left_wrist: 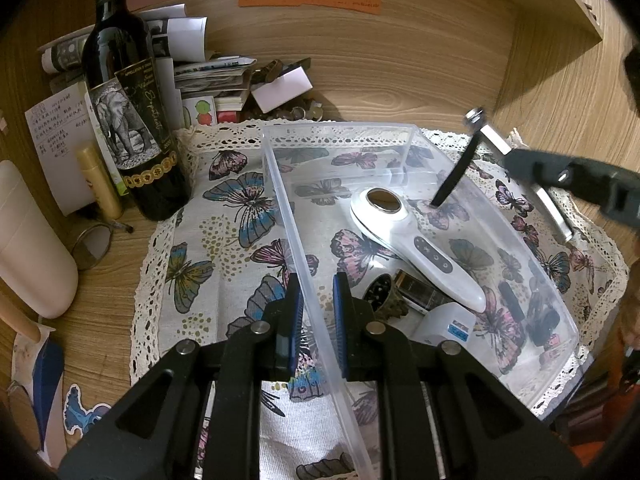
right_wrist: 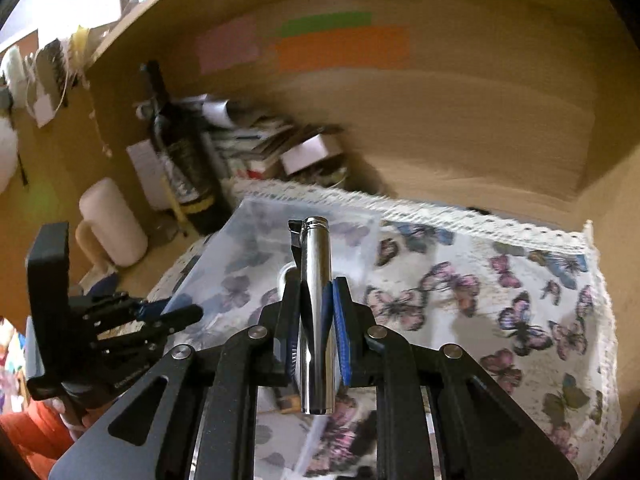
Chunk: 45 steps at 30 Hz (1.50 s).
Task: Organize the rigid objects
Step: 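Lift the metal tool and drop it into the box with the right gripper, then grasp the black plastic clip on the cloth with the right gripper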
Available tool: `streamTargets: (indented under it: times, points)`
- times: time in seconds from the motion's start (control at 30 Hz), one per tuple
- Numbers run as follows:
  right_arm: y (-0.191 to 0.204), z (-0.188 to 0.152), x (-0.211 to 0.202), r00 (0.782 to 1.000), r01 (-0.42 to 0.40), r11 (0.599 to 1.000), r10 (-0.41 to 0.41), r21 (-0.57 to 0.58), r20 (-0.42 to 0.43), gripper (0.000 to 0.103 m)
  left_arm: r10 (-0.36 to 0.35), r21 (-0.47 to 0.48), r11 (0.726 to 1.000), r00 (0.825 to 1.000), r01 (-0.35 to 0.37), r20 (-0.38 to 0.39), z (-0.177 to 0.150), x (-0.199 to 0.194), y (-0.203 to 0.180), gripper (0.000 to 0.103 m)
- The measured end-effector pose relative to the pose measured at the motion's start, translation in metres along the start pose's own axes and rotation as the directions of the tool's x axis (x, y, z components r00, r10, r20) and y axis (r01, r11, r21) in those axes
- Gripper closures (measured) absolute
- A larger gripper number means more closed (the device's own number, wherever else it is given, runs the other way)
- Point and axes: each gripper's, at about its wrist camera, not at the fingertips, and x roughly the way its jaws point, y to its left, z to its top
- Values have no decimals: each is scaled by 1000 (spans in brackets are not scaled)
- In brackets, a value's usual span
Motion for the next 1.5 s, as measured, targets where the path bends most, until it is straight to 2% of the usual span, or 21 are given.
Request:
streamTargets:
  times: [0.33,0.53,0.77,0.97,1.17,1.27,1.33,1.5]
  points:
    - [16,-9,49,985,-45,998,35,-54,-167,89,-2,-1,1000,1000,2,1,0,0,1,90]
    - [16,-13,61,974,-54,997,41,-53,-222,88,-2,0,1000,1000,2,1,0,0,1,90]
    - [13,-6,38,988,-33,998,24,-54,-153,88,-1,1,1000,1000,1,2,-1,0,1,90]
    - [-5,-4,8,995,32,999,-33,-21,-89,88,-1,2,1000,1000,1,2,-1,0,1,90]
    - [-34,-15,-18,991,116,993,-114,36,-72,88,-1,2,1000,1000,1,2,-1,0,1,90]
    - [-48,-26,-26,985,159,985,-153,68,-86,79,0,3,1000,1000,0,2,-1,0,1,90]
    - [-56,-36,-28,979,185,978,-176,91,-103,66,0,3,1000,1000,0,2,-1,0,1,90]
    - [-76,-58,-29,966,228,962,-204,151,-160,53,5,7,1000,1000,-5,1,-1,0,1,90]
